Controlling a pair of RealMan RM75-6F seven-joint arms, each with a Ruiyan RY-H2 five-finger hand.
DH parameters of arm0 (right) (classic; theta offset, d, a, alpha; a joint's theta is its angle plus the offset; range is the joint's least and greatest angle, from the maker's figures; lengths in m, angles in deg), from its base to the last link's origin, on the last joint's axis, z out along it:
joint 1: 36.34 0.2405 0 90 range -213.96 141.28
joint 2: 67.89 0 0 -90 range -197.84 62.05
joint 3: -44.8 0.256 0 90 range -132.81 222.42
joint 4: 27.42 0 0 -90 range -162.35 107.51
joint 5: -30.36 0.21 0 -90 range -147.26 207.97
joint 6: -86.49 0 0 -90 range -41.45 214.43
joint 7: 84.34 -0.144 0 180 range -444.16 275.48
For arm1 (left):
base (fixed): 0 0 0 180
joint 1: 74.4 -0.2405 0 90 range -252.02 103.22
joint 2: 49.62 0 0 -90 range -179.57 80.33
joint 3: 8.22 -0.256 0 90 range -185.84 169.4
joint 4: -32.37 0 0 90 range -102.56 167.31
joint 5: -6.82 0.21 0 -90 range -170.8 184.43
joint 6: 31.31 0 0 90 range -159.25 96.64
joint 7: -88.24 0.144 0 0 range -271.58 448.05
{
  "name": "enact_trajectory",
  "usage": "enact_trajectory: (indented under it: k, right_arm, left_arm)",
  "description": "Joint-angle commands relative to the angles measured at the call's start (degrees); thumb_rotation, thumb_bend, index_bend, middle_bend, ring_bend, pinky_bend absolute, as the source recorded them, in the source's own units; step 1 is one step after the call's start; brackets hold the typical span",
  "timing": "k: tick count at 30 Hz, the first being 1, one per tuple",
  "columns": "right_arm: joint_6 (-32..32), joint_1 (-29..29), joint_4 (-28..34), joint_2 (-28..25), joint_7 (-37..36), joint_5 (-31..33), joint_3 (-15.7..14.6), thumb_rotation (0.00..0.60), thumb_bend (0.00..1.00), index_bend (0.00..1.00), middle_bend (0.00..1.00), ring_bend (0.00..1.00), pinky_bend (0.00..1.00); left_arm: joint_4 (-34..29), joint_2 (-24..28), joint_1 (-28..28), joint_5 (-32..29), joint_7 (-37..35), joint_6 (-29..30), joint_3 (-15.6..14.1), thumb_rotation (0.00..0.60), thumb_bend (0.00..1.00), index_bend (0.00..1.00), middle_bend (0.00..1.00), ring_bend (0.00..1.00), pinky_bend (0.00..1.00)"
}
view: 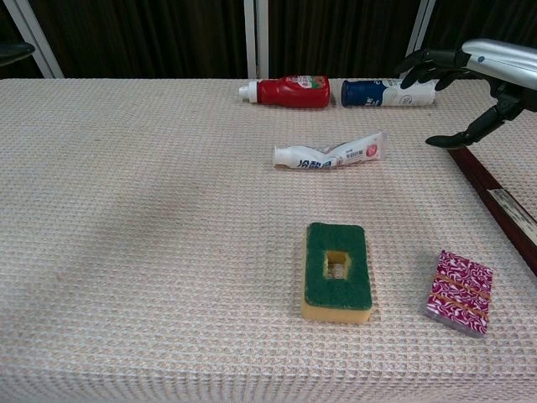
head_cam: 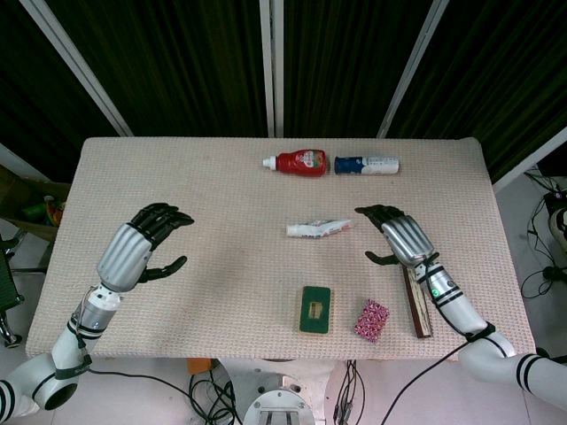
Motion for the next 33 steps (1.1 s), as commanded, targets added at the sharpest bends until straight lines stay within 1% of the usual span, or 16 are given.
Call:
enact_trajectory:
  k: [1, 5, 8, 11, 14, 18, 22, 26, 33]
  right_arm:
    - [-0.61, 0.58, -0.64, 0.48, 0.34, 0.78, -0.02, 0.600, 0.18, 0.17, 0.23, 0.14, 0.23]
    - [-3.37, 2.44, -1.80, 1.71, 2.94, 3.48, 0.80, 0.600, 0.18, 0.17, 0.22, 0.14, 0.24]
    - [-6.77, 5.17, -2.61, 3.31, 7.03, 6.03, 1.93, 0.600, 0.18, 0.17, 0.22, 0.14, 0.24]
    - [-10.64, 8.15, -3.69, 5.35, 12.90, 9.35, 2.76, 0.600, 0.18, 0.18, 0.22, 0.14, 0.24]
    - [-14.33, 11.10, -5.93, 8.38, 19.74, 14.11, 3.34, 0.600, 0.18, 0.18, 0.23, 0.14, 0.24]
    - [-15.98, 13.65, -9.44, 12.85, 24.16, 18.29, 3.88, 0.600, 0.18, 0.18, 0.25, 0.14, 0.24]
    - [-16.62, 15.67, -13.35, 16.82, 26.23, 20.18, 3.98, 0.600, 0.18, 0.22, 0.27, 0.14, 0.24]
    - [-16.72, 17.20, -16.30, 19.73, 26.70, 21.03, 4.24, 0.600, 0.19, 0.26, 0.30, 0.14, 0.25]
    - [-16.94, 18.73, -19.11, 21.75, 27.10, 21.47, 4.15, 0.600, 0.24, 0.31, 0.34, 0.15, 0.26]
  left_arm:
    - [0.11, 0.01, 0.05, -0.23, -0.14, 0.08, -0.25, 0.600, 0.24, 0.26, 0.29, 0.22, 0.22]
    - [0.24, -0.05, 0.02, -0.64, -0.31, 0.17, -0.79, 0.600, 0.24, 0.26, 0.28, 0.22, 0.22]
    - [0.30, -0.13, -0.20, -0.92, -0.24, 0.37, -1.29, 0.600, 0.24, 0.26, 0.29, 0.22, 0.21]
    - [0.43, -0.27, -0.74, -1.10, -0.09, 1.17, -1.74, 0.600, 0.24, 0.26, 0.29, 0.22, 0.22]
    - [0.81, -0.37, -1.53, -1.47, -0.72, 2.11, -2.37, 0.600, 0.24, 0.26, 0.29, 0.22, 0.21]
    - [1.68, -0.44, -2.44, -2.12, -1.56, 2.83, -3.09, 0.600, 0.24, 0.26, 0.29, 0.22, 0.21]
    - [2.58, -0.50, -3.22, -2.77, -2.82, 3.54, -3.53, 0.600, 0.24, 0.26, 0.29, 0.22, 0.21]
    - [3.39, -0.51, -3.80, -2.83, -3.76, 4.47, -3.82, 0.600, 0.24, 0.26, 0.29, 0.22, 0.21]
    - [4.18, -0.51, -4.41, -2.86, -4.71, 5.48, -4.08, 0.600, 0.24, 0.26, 0.29, 0.22, 0.21]
